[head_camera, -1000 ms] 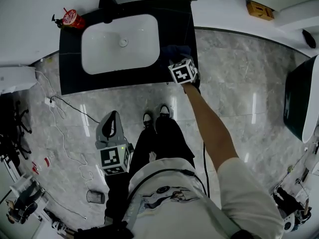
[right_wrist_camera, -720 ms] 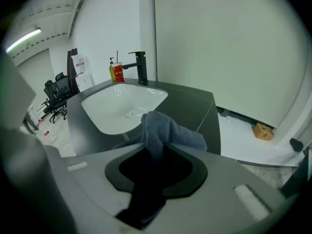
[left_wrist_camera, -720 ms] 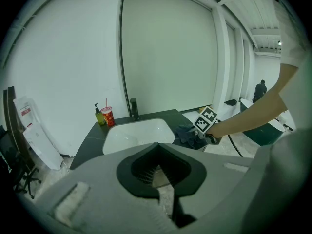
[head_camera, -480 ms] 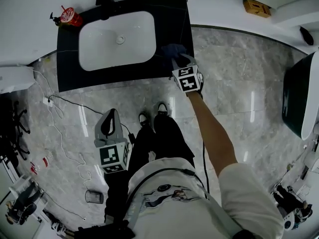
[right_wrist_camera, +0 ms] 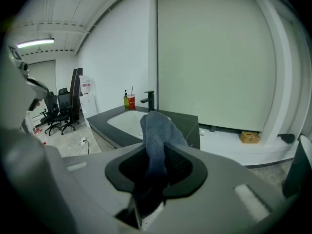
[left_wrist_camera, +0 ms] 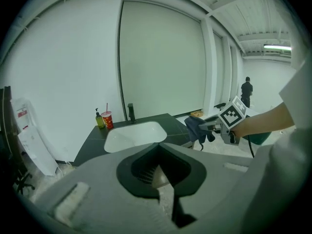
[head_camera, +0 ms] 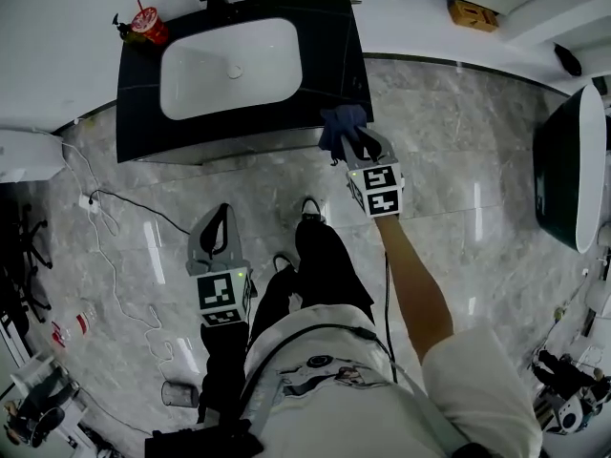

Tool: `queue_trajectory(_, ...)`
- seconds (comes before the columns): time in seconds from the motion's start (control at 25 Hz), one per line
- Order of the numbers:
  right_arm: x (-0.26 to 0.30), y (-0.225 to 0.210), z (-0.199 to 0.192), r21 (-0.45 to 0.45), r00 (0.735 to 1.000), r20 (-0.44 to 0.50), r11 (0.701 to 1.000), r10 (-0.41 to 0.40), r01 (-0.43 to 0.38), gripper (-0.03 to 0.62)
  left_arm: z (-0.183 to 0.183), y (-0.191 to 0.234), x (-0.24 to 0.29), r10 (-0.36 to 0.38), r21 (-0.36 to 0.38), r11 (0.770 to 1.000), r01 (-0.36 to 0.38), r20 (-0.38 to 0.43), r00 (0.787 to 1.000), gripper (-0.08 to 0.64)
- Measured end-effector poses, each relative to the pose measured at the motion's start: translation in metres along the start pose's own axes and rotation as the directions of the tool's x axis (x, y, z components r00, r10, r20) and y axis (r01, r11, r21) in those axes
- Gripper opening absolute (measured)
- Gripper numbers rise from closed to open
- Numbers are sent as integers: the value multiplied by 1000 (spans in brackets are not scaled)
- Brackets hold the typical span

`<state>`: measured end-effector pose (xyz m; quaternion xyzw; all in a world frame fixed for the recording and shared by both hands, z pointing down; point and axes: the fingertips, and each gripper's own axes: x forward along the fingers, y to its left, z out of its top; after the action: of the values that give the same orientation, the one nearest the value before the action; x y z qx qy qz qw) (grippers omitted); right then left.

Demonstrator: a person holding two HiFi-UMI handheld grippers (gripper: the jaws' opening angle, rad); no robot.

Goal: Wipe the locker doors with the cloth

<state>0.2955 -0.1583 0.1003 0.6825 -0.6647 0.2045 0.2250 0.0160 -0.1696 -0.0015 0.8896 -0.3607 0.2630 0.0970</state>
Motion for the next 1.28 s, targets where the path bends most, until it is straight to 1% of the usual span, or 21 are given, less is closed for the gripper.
queue_trajectory(0.12, -31, 21, -3, -2, 999, 42, 1000, -17, 17, 86, -24, 3, -23, -5, 14, 1000, 4, 18, 1000, 0)
queue_trajectory(0.24, -54, 38, -9, -28, 996, 79, 999, -34, 37, 86, -60, 10, -42, -5, -3, 1000, 5, 1, 1000, 0)
queue_trajectory(0.36, -68, 48, -21, -70, 992, 113, 996, -51, 59, 87, -96, 19, -50, 18, -23, 1000, -18, 0, 1000, 0)
queue_trajectory(0.48, -61, 49, -43, -128, 988, 143, 989, -59, 77, 87, -137, 27, -43, 58, -46, 997, -59, -5, 998, 0)
queue_trajectory(0.64, -29, 43, -83, -191, 979, 194, 977, -57, 95, 87, -203, 30, -7, 95, -60, 994, -95, -12, 995, 0)
queue_trajectory(0.76, -2, 34, -107, -257, 964, 262, 961, -33, 102, 87, -242, 20, 29, 104, -71, 992, -102, 21, 994, 0)
queue_trajectory(0.96, 47, 26, -149, -317, 931, 366, 939, -9, 134, 87, -306, 6, 104, 95, -93, 992, -87, 83, 992, 0)
queue_trajectory(1.04, 64, 25, -162, -328, 916, 402, 932, -8, 152, 87, -325, 0, 133, 82, -78, 994, -74, 111, 990, 0)
queue_trajectory(1.12, 77, 23, -172, -315, 900, 436, 933, -20, 174, 87, -339, -3, 158, 73, -56, 996, -66, 141, 987, 0)
queue_trajectory(1.2, 89, 20, -182, -308, 882, 470, 931, -31, 197, 87, -350, -4, 179, 67, -38, 997, -61, 179, 982, 0)
queue_trajectory(1.28, 98, 17, -191, -318, 860, 509, 921, -33, 223, 87, -363, -5, 195, 58, -21, 998, -54, 216, 975, 0)
